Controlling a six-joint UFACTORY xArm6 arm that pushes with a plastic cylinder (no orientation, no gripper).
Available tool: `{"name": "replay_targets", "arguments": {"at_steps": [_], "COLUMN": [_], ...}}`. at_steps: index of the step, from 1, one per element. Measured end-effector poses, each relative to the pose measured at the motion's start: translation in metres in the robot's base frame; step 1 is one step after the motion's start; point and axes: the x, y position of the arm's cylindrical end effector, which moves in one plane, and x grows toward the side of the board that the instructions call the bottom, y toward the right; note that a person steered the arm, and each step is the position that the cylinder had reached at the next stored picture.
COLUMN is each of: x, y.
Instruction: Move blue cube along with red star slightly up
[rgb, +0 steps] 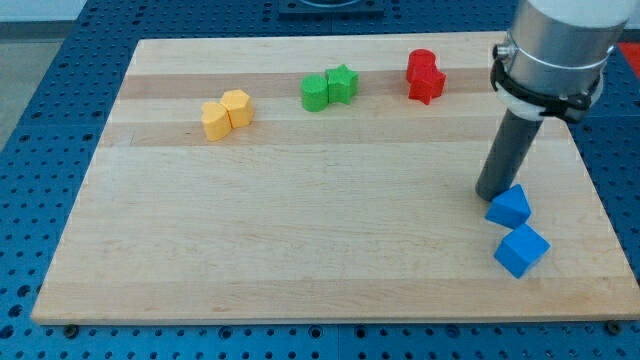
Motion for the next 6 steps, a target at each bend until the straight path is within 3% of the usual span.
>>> {"name": "replay_targets", "arguments": {"at_steps": [2,4,6], "x": [0.011,-0.014,0.054], "y": [0.0,-0.026,-0.03]}}
